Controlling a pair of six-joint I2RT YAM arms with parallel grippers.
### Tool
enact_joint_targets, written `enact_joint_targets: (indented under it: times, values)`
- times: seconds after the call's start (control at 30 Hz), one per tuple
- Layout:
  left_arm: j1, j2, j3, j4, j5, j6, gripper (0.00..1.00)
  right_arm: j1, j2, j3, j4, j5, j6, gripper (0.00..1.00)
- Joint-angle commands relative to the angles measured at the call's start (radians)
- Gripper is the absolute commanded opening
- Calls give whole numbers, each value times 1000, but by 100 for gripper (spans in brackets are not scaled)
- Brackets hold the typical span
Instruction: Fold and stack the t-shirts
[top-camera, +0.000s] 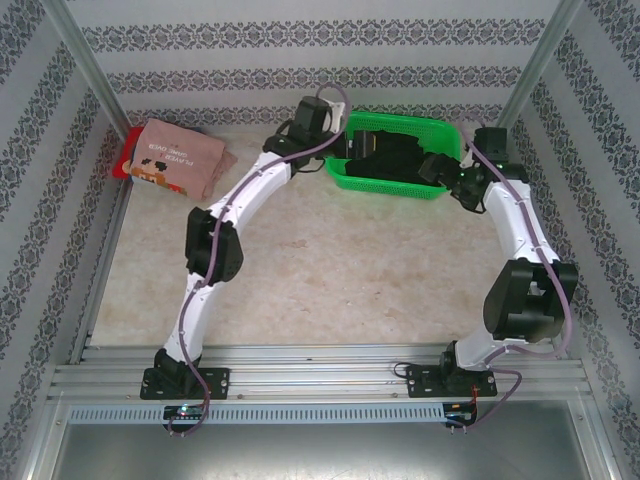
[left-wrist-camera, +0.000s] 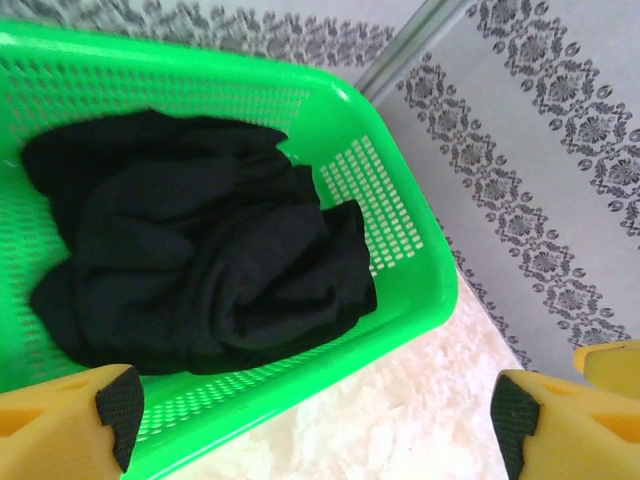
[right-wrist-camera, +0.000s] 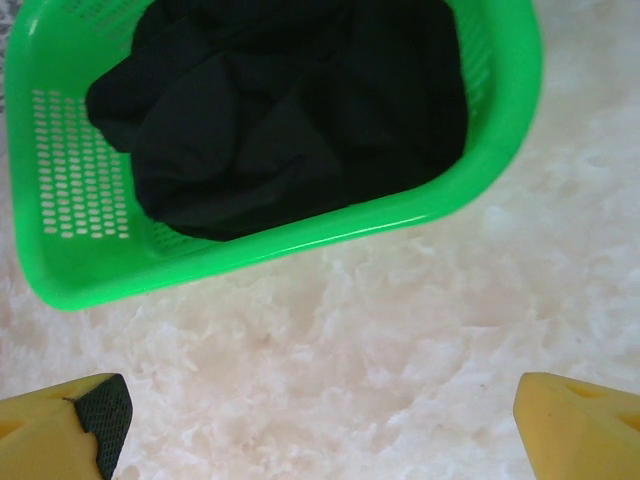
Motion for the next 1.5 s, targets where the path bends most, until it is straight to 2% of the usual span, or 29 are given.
enact_joint_targets:
  times: [0.0,0.2,0.4,0.6,0.87,1.0,1.03,1.13,1.17,1.2,1.3,1.4,1.47]
  values:
    - [-25,60,64,62,23,-71,89,-14,1,-21,29,-39,-1,98]
    - [-61,215,214,67,-103,-92,88,-47,55,-57,96,-37,41,98]
    - [-69,303,270,95,-219,-122,87,-51,118,-56,141,-38,51,98]
    - [-93,374,352,96,-331,-56,83,-53,144,-64,175,-66,54,98]
    - [-115,453,384,143,-304,-28,80,-57,191,-58,191,-81,54,98]
    - [-129,474,385,124,-306,-3,74,-58,209,-66,195,-107,55,98]
    - [-130,478,385,106,-317,5,70,-58,210,-71,197,-110,56,98]
    - [-130,484,383,68,-340,20,47,-60,202,-84,211,-128,61,98]
    - [-130,484,383,68,-342,24,37,-60,200,-87,214,-131,61,98]
    - [-130,483,383,70,-340,27,31,-61,200,-87,209,-127,58,98]
    - [-126,466,387,85,-334,31,26,-64,192,-96,200,-113,47,98]
    - [-115,421,391,77,-319,51,4,-79,181,-114,203,-101,44,98]
    - [-107,380,389,69,-303,70,0,-92,174,-124,214,-91,49,98]
